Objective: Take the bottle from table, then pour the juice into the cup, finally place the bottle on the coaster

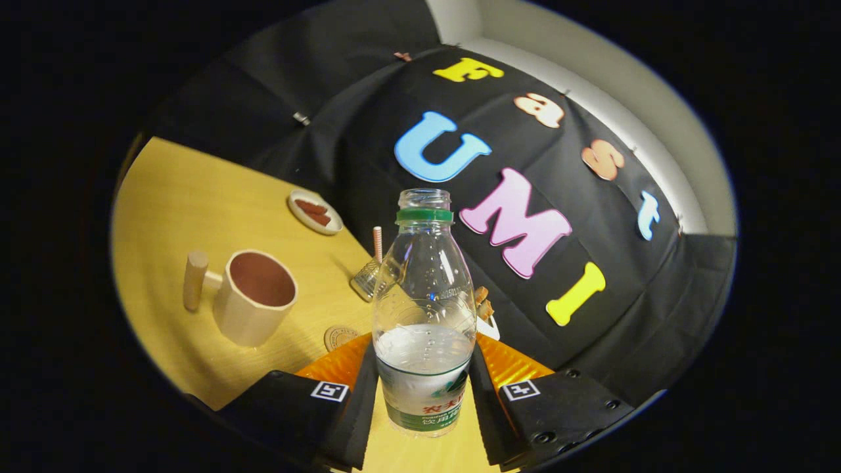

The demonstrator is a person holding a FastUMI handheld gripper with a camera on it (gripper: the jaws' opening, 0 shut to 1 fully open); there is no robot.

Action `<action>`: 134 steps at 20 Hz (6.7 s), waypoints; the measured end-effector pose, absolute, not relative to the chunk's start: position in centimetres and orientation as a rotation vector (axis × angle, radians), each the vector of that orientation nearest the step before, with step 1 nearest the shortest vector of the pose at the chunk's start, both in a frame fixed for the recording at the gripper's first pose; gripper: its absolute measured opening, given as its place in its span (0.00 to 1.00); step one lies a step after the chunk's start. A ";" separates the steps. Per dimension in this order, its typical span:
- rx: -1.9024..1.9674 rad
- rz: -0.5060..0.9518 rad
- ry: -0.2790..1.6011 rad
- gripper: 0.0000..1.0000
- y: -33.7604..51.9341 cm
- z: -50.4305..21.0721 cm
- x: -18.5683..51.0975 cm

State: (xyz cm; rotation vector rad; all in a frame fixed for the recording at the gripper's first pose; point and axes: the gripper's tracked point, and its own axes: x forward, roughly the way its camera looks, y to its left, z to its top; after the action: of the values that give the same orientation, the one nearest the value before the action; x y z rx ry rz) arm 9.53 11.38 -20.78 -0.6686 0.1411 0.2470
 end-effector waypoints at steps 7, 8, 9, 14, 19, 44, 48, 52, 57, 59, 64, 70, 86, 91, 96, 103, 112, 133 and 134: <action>-0.936 0.278 0.176 0.68 12.5 -22.6 10.1; -0.964 0.280 0.174 0.68 12.6 -22.8 10.1; -0.993 0.285 0.175 0.69 12.8 -23.0 9.9; -1.117 0.325 0.187 0.68 12.9 -24.4 9.6; -1.235 0.344 0.191 0.68 13.0 -24.7 9.9; -1.543 0.403 0.152 0.68 13.0 -23.9 11.1; -1.580 0.410 0.136 0.68 13.2 -23.7 11.4; -1.599 0.406 0.118 0.68 13.2 -23.5 11.5; -1.615 0.408 0.094 0.68 13.5 -22.9 11.7; -1.628 0.405 0.091 0.68 13.2 -22.9 11.8; -1.670 0.399 0.066 0.68 13.2 -22.6 12.2; -1.709 0.399 0.034 0.68 13.3 -22.2 12.5; -1.856 0.405 -0.105 0.68 14.1 -20.4 13.5; -1.925 0.397 -0.178 0.68 14.5 -18.7 14.3; -2.024 0.362 -0.310 0.68 15.2 -17.4 14.4; -2.038 0.378 -0.323 0.68 15.1 -17.5 14.3; -1.664 0.442 -0.053 0.68 14.7 -21.7 13.2; 0.175 0.525 0.262 0.71 16.7 -18.8 15.9; 0.185 0.532 0.230 0.72 16.4 -17.8 16.7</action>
State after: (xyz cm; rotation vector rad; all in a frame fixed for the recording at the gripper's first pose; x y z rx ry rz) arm 16.75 16.36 -17.77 0.1853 0.2295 0.5319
